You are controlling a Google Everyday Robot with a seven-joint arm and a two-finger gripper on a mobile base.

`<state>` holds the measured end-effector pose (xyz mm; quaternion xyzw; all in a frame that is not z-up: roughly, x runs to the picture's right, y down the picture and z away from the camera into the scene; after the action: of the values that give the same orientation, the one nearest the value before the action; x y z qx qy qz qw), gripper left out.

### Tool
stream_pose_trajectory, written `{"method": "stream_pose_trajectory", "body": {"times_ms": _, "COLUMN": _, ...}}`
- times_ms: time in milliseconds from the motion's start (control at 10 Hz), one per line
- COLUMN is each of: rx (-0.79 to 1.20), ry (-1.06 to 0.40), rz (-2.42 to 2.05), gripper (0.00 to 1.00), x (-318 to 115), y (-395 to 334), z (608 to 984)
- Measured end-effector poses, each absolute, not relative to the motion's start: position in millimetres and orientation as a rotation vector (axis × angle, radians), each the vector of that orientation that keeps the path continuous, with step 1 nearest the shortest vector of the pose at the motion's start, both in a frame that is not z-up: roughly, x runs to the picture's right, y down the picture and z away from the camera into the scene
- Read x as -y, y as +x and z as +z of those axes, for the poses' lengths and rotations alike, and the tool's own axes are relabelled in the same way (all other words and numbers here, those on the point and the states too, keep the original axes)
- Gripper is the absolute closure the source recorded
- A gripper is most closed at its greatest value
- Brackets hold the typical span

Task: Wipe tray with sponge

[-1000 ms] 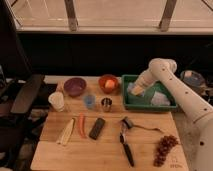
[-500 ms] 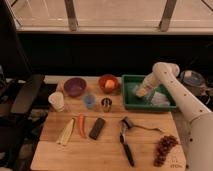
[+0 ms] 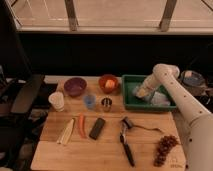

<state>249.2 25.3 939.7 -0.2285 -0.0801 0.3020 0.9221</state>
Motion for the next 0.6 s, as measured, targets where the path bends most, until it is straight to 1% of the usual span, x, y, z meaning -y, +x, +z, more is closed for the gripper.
{"method": "stream_pose_trajectory", "body": {"times_ms": 200, "rx": 0.169, "ry": -0.468, "rz": 0.621, "gripper": 1.0, "x": -24.7, "y": 250.5, "z": 939.2}}
{"method": "stream_pose_trajectory", "body": {"times_ms": 600, "rx": 0.153, "ry": -0.494, "rz": 0.639, "gripper": 1.0, "x": -41.3, "y": 264.7, "z": 955.4}}
